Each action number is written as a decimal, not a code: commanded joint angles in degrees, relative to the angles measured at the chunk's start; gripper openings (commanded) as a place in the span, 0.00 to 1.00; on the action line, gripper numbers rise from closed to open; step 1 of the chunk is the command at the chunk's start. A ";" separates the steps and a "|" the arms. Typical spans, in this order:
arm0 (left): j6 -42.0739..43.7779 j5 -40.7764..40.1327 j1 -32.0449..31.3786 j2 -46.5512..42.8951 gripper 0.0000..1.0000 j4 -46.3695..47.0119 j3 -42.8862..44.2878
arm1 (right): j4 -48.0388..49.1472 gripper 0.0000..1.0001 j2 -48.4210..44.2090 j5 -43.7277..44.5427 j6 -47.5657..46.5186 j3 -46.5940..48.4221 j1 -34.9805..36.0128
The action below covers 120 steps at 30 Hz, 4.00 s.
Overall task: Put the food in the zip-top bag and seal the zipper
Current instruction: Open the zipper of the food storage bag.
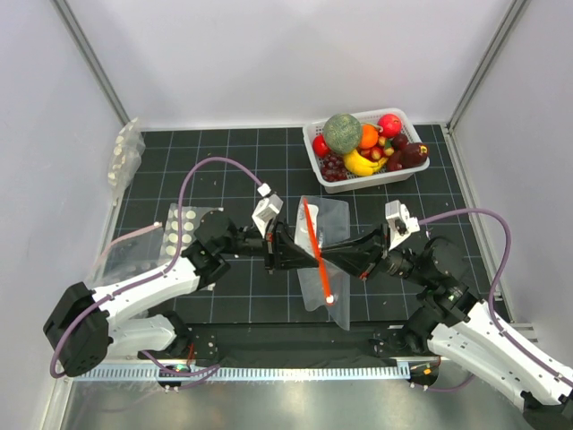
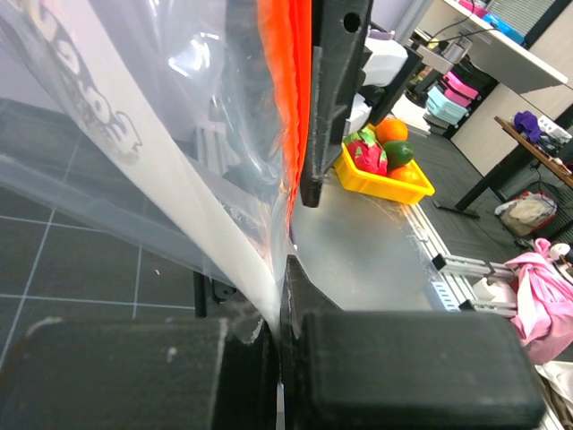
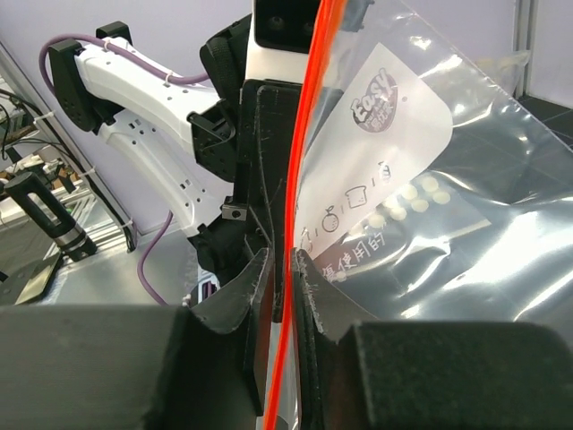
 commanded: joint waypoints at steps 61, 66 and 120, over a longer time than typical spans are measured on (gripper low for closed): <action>1.85 2.45 -2.04 -4.21 0.00 4.63 -1.13 | 0.82 0.13 2.23 -1.30 -0.34 2.06 0.06; 2.03 1.92 -2.04 -3.60 0.01 4.01 -0.78 | 1.70 0.16 1.62 -2.45 -0.17 1.80 0.06; 4.93 1.74 -2.57 -2.28 0.00 -1.79 1.24 | 4.77 0.30 4.96 -8.86 2.12 2.15 0.24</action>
